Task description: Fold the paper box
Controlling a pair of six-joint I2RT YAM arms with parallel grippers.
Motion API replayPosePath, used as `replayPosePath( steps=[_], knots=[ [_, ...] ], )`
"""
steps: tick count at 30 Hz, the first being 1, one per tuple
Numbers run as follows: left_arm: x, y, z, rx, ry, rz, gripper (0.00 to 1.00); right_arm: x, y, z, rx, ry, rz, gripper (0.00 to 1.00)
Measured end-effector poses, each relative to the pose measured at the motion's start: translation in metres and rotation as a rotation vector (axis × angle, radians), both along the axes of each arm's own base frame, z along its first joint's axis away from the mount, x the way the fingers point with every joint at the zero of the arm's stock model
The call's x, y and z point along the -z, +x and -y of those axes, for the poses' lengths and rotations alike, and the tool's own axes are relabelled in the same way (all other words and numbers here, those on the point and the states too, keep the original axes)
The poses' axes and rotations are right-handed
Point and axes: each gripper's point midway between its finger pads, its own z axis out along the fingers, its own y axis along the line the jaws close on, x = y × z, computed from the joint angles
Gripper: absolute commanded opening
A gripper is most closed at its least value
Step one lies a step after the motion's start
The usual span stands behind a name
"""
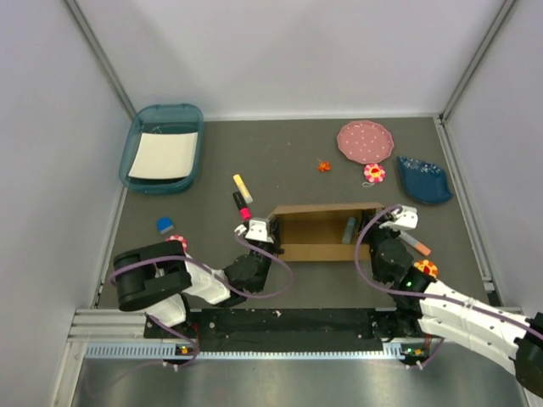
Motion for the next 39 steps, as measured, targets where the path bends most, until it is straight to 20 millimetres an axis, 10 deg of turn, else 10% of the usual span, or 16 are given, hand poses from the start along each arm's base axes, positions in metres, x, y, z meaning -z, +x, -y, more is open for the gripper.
replayPosePath(
  steps=[8,14,32,39],
  knots=[
    [0.020,-0.017,0.001,0.047,0.103,-0.015,0.08,0.004,-0.020,-0.009,-0.138,-0.002,-0.046,0.80],
    [0.025,-0.021,-0.001,0.033,0.171,-0.008,0.08,-0.019,-0.037,-0.012,-0.234,-0.017,-0.078,0.88],
    [0.057,-0.021,-0.018,-0.047,0.308,-0.044,0.22,-0.160,-0.100,0.006,-0.464,0.171,0.113,0.84],
    [0.066,-0.032,-0.027,-0.032,0.385,-0.045,0.45,-0.139,-0.074,-0.037,-0.507,0.119,0.016,0.69]
  ],
)
